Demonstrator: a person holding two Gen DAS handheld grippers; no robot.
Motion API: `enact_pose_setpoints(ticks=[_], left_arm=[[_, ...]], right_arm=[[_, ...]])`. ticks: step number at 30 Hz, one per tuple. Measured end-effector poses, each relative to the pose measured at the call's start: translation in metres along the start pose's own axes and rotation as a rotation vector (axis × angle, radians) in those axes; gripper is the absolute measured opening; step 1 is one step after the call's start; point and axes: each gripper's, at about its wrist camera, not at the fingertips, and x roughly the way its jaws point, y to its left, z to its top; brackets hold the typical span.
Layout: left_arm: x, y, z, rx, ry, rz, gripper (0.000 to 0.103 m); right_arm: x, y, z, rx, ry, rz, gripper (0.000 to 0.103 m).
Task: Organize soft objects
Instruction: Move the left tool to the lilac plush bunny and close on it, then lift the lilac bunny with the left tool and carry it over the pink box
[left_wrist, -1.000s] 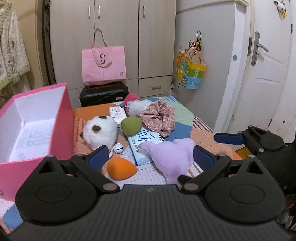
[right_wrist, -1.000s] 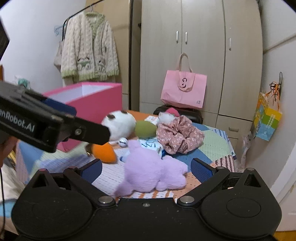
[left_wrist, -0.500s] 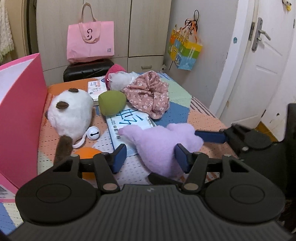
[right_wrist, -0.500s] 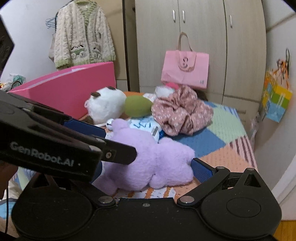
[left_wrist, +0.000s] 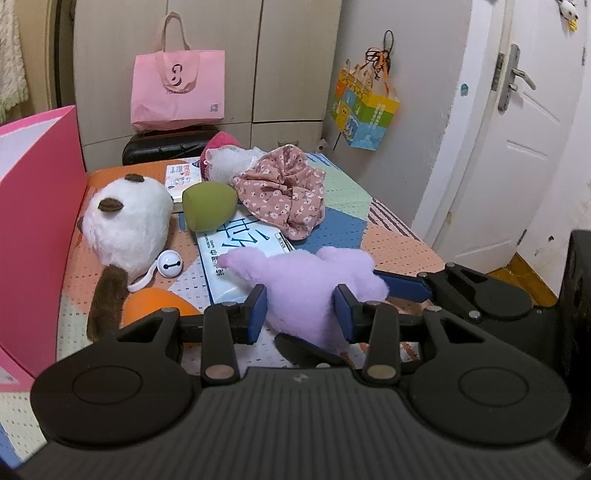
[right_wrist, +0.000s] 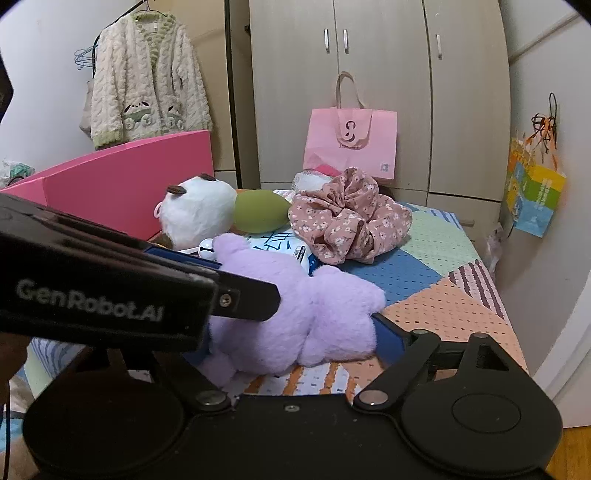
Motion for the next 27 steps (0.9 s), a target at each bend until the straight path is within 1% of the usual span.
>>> enact_pose_setpoints(ticks=[3, 7, 12, 17, 20, 24, 27], left_arm=[[0.002, 0.001, -0.003, -0.038, 0.005, -0.005, 0.042], [-0.003, -0.006, -0.006, -0.014, -0.017, 0.014, 0.042], [-0.011, -0.013, -0.006, 0.006, -0.013, 0.023, 0.042], [-0.025, -0.021, -0.003, 0.03, -0.014, 0.039, 0.042], [-0.033, -0.022, -0.001, 0.036, -0.003, 0.042, 0.042], [-0.051, -0.019, 0.003, 0.005, 0.009, 0.015, 0.043], [-0.063, -0.018, 0.005, 0.001, 0.009, 0.016, 0.043]], right_arm=[[-0.001, 0.001, -0.004, 0.0, -0.02, -0.006, 0.088], [-0.005, 0.005, -0.004, -0.005, -0.035, -0.019, 0.087], [-0.015, 0.009, -0.002, -0.007, -0.025, -0.03, 0.086], [-0.026, 0.009, 0.007, 0.037, 0.0, -0.004, 0.087], [-0.031, 0.013, 0.011, 0.036, 0.017, 0.002, 0.087], [-0.043, 0.027, 0.02, -0.013, 0.03, -0.022, 0.088], [-0.052, 0.038, 0.03, -0.072, 0.038, -0.034, 0.087]])
